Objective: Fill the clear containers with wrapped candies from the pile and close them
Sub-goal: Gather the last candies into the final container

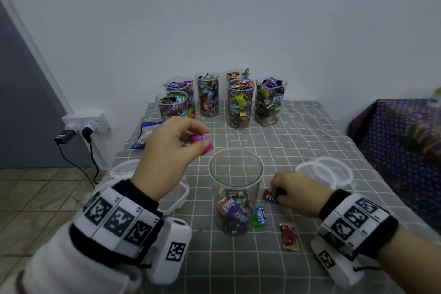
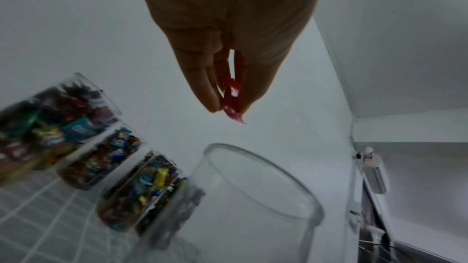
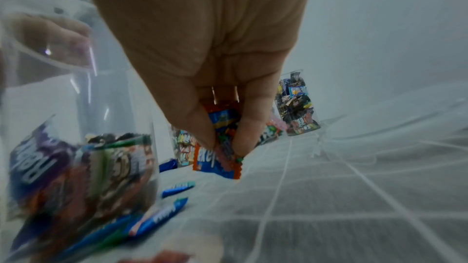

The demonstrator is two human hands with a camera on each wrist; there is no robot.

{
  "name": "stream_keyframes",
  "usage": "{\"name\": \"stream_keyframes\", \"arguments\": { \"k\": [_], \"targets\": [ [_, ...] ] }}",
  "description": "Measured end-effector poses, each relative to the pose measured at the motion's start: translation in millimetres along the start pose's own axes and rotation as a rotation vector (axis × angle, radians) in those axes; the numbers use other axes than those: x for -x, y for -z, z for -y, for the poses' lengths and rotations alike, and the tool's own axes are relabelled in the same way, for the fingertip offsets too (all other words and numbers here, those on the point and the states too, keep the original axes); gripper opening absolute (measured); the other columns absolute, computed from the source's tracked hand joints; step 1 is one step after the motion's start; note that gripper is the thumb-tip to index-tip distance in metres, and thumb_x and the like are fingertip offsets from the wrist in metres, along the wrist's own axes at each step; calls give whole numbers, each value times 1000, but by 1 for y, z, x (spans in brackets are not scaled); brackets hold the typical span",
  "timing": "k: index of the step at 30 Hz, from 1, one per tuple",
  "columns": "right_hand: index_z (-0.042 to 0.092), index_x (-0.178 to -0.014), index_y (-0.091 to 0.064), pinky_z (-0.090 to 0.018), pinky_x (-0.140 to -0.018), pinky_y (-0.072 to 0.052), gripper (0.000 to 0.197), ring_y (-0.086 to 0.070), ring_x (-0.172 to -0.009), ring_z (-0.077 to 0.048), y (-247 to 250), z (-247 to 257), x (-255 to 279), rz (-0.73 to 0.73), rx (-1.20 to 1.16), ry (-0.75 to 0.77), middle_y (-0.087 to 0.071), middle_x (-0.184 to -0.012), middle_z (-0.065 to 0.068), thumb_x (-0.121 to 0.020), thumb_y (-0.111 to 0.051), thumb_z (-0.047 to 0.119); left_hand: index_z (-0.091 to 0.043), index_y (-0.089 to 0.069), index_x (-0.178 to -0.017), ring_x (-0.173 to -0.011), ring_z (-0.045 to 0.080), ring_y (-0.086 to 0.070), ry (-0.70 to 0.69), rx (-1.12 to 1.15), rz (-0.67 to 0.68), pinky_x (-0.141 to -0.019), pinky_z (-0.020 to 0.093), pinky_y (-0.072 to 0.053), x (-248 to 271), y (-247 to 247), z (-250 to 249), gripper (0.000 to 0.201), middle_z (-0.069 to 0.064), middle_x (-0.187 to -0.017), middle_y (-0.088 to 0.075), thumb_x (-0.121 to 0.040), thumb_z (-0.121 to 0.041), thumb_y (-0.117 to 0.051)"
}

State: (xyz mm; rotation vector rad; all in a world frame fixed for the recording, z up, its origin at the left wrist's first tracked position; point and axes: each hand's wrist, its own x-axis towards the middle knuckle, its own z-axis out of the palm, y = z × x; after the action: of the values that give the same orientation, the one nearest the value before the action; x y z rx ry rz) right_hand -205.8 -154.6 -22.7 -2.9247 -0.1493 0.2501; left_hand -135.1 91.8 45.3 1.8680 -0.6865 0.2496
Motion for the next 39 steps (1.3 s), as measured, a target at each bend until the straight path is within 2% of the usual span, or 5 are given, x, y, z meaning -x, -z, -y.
{"name": "stream_keyframes", "arguments": {
  "k": [9,16,22,28,39],
  "targets": [
    [10,-88,-66,-19,-63,-29,7,-48,-79,-12,39,-7,4,-276,-93,-57,-53,-87,5,-86,-60,11,-42,-58,-112,-101,-1,-57,-34,6,100,-92,25,-50,15,-22,4,39,-18,-111,-59,-80,-27,-74],
    [11,-77,-66,-21,-68,-39,9,-53,-74,-14,73,17,12,-571,-231,68,-59,-82,1,-79,-65,2,-47,-18,-137,-122,-20,-32,251,272,283,-107,21,-28,34,-34,31,121,-24,-138,-34,-34,-82,-72],
    [9,-78,-66,-13,-70,-38,4,-47,-70,-5,76,54,7,-595,-270,272,-55,-80,5,-78,-62,10,-45,-23,-134,-121,-16,-40,305,387,373,-95,10,-40,42,-44,38,123,-27,-132,-41,-28,-75,-80],
    [9,-81,-65,-23,-71,-41,8,-54,-78,-15,63,70,1,-467,-209,349,-59,-87,-2,-78,-58,6,-40,-46,-120,-116,-1,-54,313,370,332,-92,17,-46,49,-51,42,85,-19,-121,-60,-44,-43,-84],
    [15,-109,-66,-13,-74,-44,23,-59,-93,-6,66,86,1,-375,-358,387,-64,-101,9,-88,-58,10,-29,-51,-128,-114,5,-58,319,277,235,-102,41,-45,48,-42,42,89,-9,-124,-62,-47,-46,-85]
  ]
}}
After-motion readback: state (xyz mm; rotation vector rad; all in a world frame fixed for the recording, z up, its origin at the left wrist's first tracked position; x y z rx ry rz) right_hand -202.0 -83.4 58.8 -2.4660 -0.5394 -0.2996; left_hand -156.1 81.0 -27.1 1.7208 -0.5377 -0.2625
